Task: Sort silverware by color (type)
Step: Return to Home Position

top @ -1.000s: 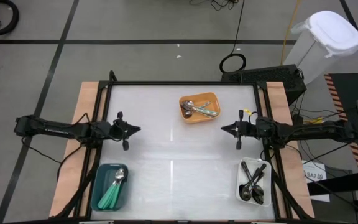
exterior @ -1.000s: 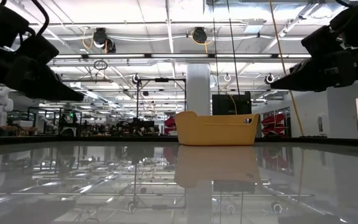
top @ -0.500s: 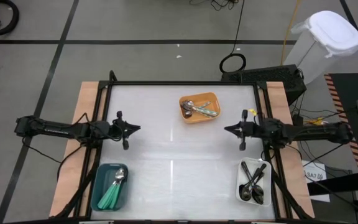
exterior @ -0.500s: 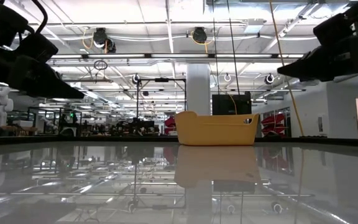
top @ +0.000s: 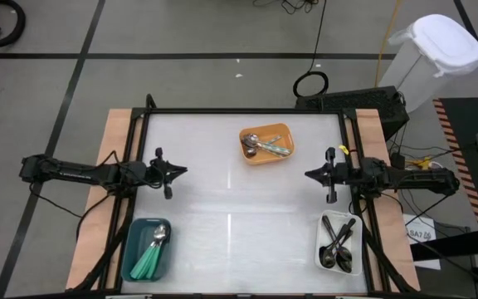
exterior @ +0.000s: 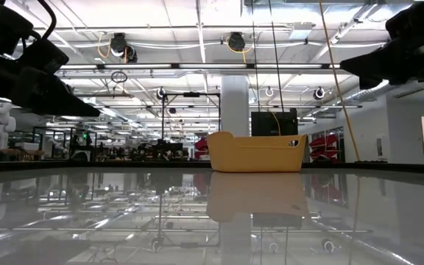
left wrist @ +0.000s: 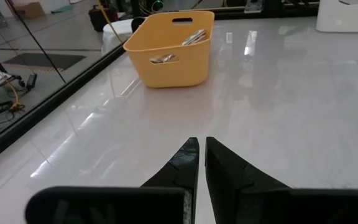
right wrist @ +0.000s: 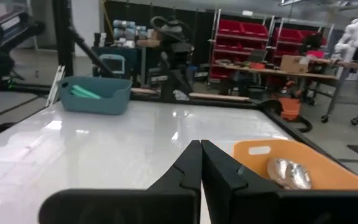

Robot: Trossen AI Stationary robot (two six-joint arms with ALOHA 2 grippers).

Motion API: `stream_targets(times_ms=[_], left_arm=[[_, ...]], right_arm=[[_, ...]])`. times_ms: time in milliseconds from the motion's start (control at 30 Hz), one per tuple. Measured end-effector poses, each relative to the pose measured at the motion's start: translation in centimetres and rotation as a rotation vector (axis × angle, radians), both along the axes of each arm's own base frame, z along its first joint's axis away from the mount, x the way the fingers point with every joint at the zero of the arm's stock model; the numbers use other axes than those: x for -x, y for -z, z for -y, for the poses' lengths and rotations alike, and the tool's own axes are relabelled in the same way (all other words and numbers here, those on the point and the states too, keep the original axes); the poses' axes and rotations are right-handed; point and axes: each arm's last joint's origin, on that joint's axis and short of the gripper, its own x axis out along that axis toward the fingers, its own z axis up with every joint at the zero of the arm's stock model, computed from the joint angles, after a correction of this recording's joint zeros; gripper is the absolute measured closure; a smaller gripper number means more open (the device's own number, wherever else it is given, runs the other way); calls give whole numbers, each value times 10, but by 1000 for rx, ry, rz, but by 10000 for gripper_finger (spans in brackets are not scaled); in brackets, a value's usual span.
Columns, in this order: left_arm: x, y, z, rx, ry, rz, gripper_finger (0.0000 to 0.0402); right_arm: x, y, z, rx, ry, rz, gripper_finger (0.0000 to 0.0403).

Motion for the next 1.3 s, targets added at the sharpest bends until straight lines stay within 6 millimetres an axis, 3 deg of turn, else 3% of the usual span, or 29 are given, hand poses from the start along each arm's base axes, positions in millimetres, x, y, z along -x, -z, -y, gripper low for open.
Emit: stream_targets(times_ms=[533, 1167, 1300], left_arm=[[3, -8, 0, -18, -4, 87, 371], [20, -33, 13, -93, 190, 350, 371], [21, -34, 13, -125, 211, 301, 371]], right_arm=[[3, 7, -10, -26, -87, -76, 403], [3, 9, -14, 12, -176, -93, 403], [3, 9, -14, 12, -177, -94, 403]])
